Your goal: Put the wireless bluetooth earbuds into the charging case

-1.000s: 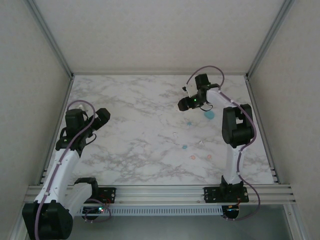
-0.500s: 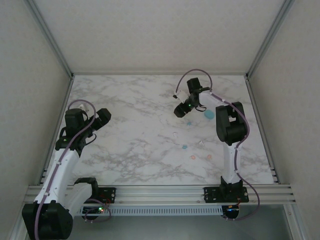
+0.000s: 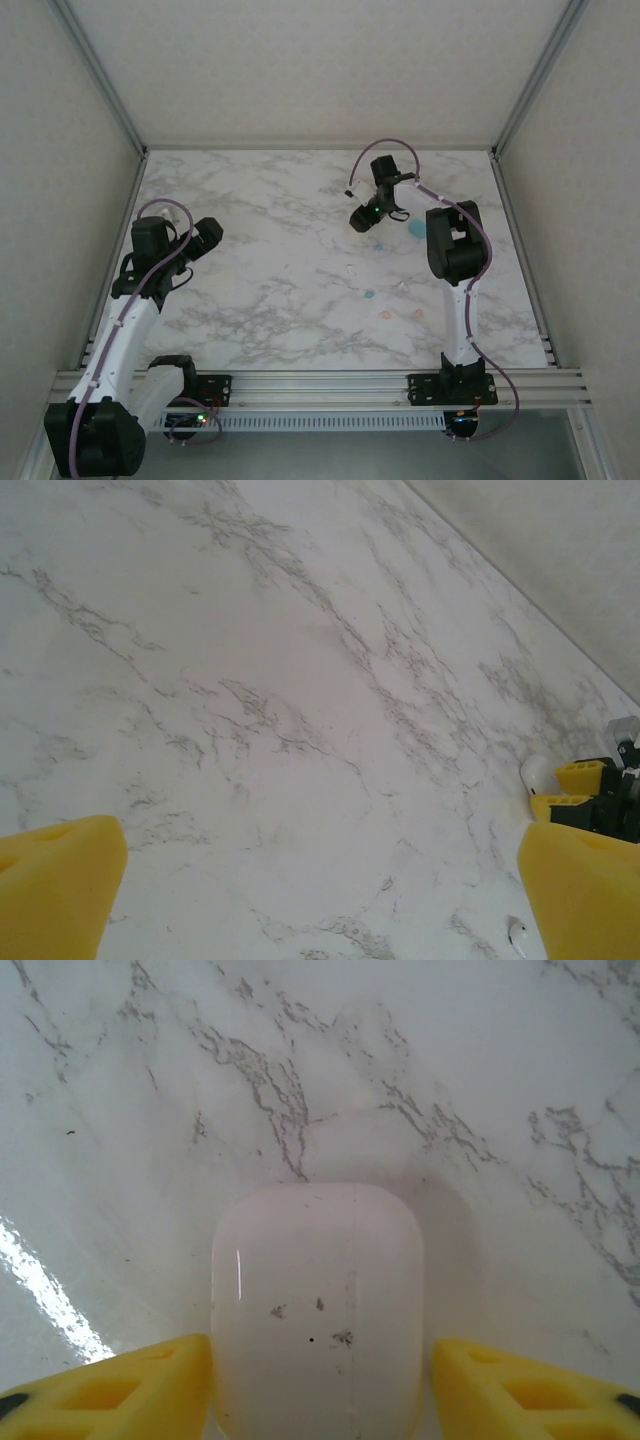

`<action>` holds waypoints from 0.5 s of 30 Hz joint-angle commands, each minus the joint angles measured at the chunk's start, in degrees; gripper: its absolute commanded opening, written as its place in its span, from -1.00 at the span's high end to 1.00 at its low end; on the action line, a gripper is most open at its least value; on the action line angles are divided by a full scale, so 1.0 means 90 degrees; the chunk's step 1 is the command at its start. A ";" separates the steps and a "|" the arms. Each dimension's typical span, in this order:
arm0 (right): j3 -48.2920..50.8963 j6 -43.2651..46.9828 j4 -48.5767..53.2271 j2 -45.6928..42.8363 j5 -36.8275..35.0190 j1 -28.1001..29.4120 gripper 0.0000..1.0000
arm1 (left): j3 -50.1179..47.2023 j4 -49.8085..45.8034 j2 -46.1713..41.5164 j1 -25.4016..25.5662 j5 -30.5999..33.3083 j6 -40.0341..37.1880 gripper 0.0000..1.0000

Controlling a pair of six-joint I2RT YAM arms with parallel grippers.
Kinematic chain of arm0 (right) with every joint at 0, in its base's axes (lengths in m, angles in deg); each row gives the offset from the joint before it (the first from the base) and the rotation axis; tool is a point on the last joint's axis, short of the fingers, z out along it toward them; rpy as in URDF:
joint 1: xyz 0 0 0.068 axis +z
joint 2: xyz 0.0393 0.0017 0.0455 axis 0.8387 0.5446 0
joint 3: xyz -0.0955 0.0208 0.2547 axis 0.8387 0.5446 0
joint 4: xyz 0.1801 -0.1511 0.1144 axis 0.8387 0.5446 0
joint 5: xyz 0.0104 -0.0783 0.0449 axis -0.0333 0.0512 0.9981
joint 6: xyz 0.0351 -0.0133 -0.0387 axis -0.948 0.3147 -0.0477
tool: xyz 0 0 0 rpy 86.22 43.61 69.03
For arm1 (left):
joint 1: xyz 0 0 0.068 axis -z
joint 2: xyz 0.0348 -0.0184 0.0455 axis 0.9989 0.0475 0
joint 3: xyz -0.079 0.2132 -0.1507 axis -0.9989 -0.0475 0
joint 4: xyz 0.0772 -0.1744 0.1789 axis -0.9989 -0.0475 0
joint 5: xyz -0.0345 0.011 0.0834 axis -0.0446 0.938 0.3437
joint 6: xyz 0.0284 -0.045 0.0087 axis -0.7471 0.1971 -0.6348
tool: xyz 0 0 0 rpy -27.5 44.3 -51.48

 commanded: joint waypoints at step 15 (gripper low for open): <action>0.2218 -0.0371 -0.1624 -0.3164 0.0233 0.1352 0.21 | 0.0486 0.0661 0.0335 0.0412 -0.1171 0.0726 -0.94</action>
